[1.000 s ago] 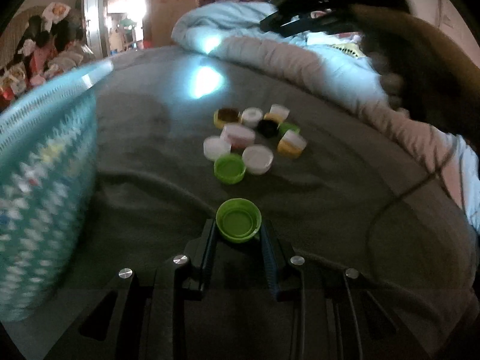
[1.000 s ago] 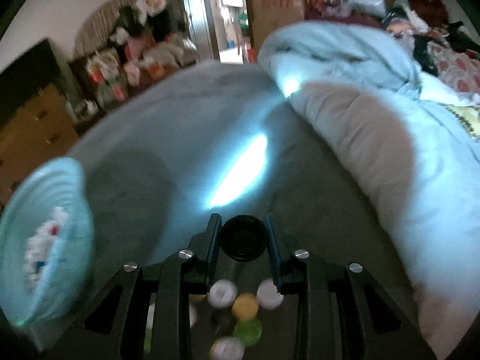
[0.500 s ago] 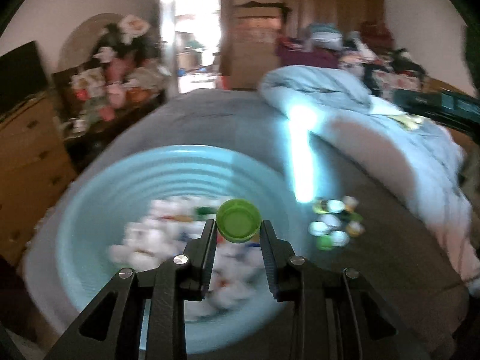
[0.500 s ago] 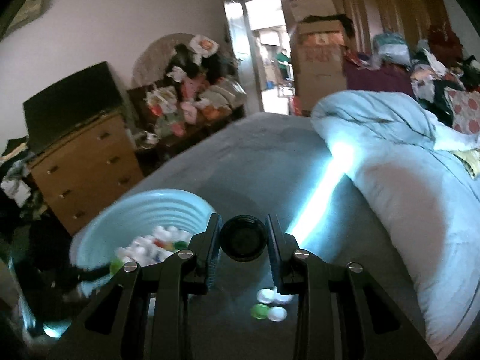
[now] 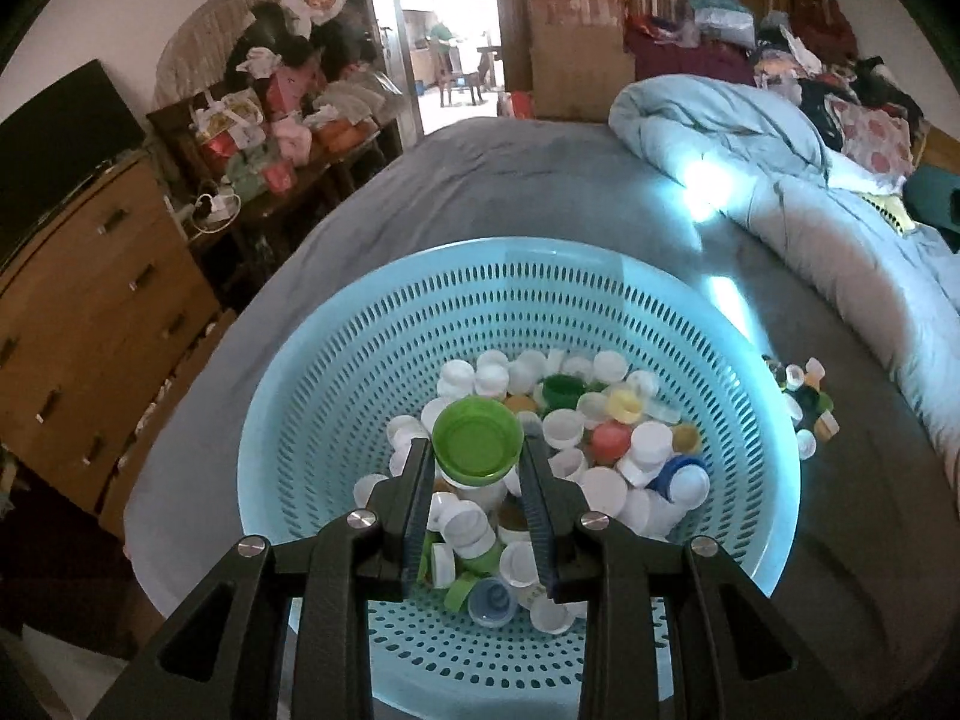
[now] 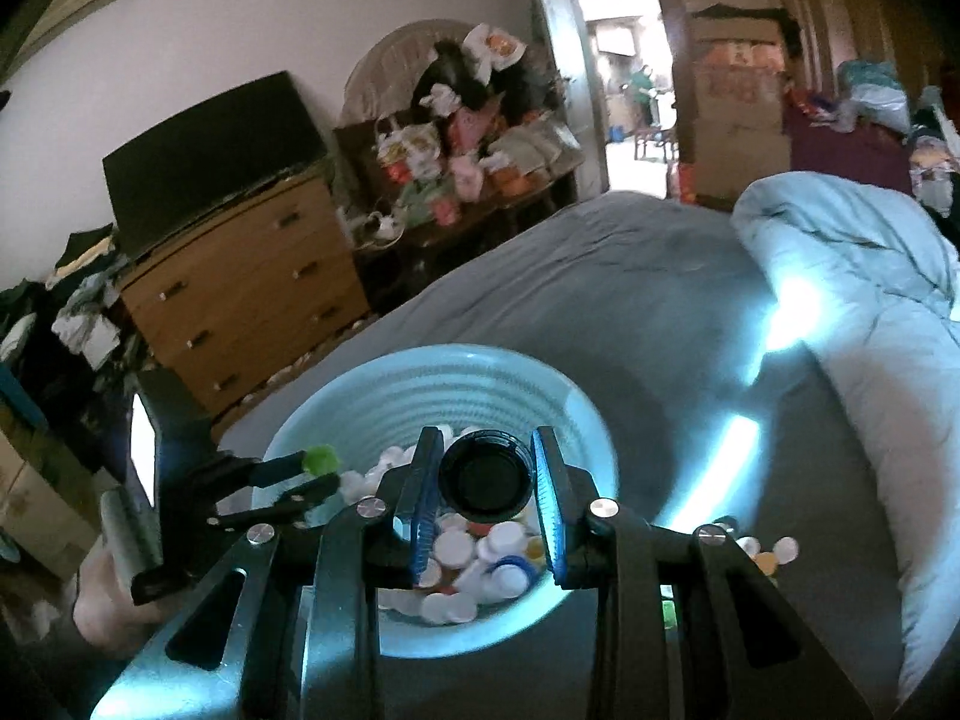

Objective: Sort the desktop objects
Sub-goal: 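Carry the green and dark caps over the teal basket and open both tools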

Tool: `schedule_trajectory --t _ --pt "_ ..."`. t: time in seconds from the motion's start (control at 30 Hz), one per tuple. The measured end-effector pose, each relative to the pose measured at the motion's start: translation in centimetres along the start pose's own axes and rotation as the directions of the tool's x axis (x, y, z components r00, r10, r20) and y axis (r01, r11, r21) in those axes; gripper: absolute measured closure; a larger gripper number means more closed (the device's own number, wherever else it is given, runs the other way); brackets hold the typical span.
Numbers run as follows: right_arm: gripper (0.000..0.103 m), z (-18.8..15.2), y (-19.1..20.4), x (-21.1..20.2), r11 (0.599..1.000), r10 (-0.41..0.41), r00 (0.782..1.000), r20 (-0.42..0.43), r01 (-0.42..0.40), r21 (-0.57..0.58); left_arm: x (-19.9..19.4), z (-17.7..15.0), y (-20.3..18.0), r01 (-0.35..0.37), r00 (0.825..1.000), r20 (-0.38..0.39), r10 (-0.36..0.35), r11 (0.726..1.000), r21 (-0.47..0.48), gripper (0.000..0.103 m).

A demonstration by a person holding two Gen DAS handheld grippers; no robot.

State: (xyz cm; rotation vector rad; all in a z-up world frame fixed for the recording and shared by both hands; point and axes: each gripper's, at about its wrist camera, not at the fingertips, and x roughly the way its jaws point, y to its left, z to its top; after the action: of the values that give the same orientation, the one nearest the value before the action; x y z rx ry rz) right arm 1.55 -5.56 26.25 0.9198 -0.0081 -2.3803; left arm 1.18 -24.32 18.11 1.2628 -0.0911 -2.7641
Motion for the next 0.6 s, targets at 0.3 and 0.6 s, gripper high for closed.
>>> schedule_trajectory --t 0.3,0.6 --pt "0.077 -0.3 2.0 2.9 0.999 0.022 0.998 -0.054 -0.023 -0.026 0.0 0.1 -0.4 -0.002 1.000 0.006 0.002 1.000 0.001 0.072" --pt "0.077 -0.8 2.4 2.8 0.999 0.021 0.997 -0.068 -0.024 -0.036 0.1 0.3 -0.5 -0.001 1.000 0.002 0.001 1.000 0.003 0.072"
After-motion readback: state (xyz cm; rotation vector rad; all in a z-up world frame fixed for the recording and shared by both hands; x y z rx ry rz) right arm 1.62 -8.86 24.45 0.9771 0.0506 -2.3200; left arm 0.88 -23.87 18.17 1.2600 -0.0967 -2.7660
